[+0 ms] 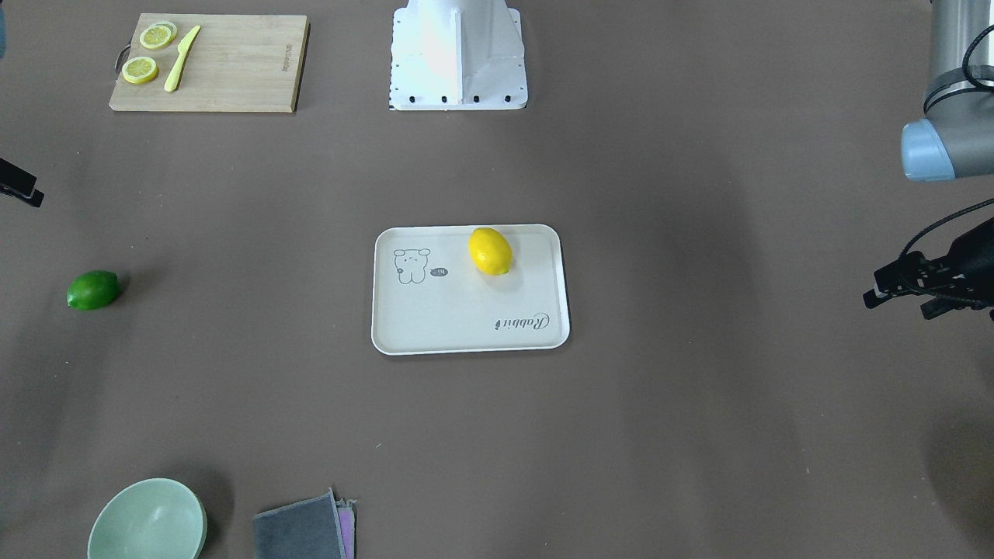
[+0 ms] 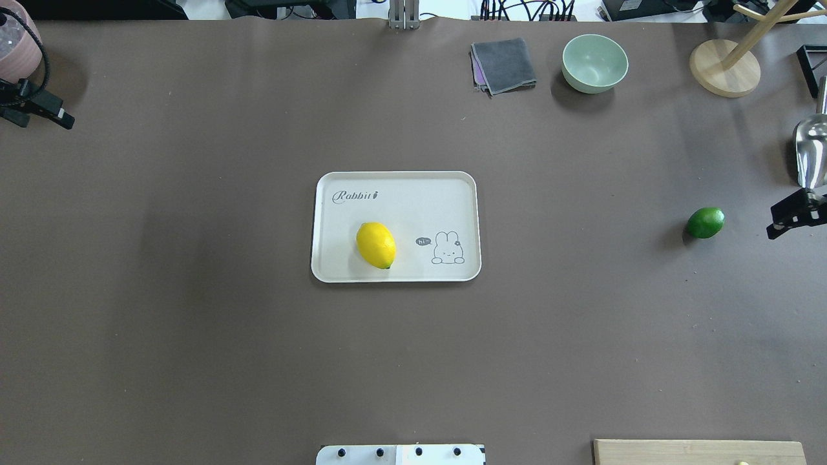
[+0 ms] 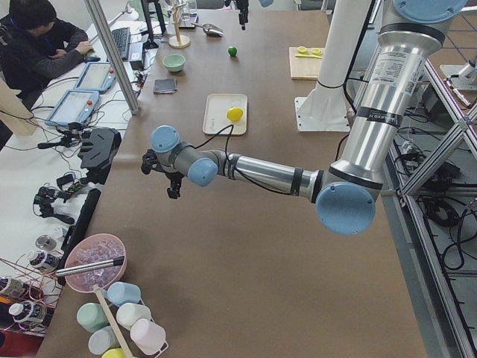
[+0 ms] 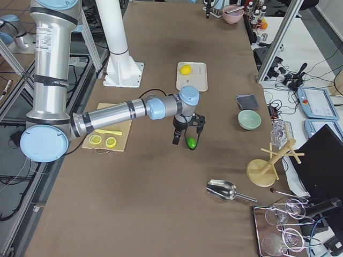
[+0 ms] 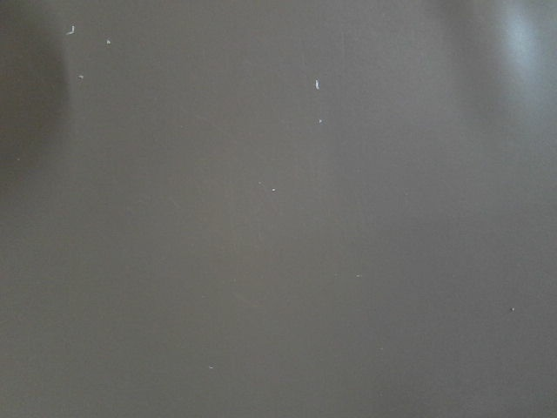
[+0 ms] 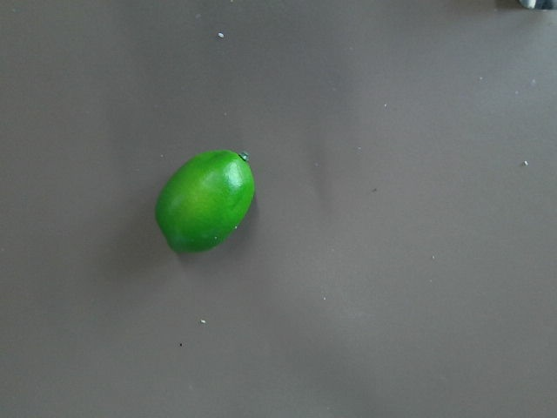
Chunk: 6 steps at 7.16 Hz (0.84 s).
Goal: Place all lemons on tray
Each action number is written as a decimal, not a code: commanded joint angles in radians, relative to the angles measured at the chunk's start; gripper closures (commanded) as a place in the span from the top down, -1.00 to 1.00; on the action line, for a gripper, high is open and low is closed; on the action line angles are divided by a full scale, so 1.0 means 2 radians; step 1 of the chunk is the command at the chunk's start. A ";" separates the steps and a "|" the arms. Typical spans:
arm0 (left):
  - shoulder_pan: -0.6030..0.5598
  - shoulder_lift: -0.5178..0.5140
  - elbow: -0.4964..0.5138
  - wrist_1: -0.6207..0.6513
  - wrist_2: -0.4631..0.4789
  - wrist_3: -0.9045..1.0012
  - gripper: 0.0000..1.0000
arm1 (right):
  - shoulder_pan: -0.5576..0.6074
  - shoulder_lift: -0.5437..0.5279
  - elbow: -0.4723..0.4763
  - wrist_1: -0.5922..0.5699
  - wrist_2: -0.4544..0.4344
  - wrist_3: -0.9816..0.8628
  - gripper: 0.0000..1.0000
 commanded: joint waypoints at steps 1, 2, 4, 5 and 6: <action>-0.006 0.008 -0.014 0.009 0.000 0.001 0.93 | -0.044 0.008 -0.055 0.088 -0.028 0.069 0.98; -0.006 0.008 -0.025 0.024 0.000 0.001 0.93 | -0.061 0.022 -0.084 0.132 -0.037 0.112 0.97; -0.005 0.007 -0.029 0.028 0.000 0.001 0.93 | -0.068 0.084 -0.124 0.131 -0.036 0.166 0.98; -0.004 0.007 -0.029 0.028 0.000 0.001 0.93 | -0.068 0.095 -0.139 0.133 -0.037 0.174 0.98; -0.004 0.008 -0.029 0.029 0.000 0.001 0.93 | -0.068 0.097 -0.145 0.133 -0.040 0.175 0.98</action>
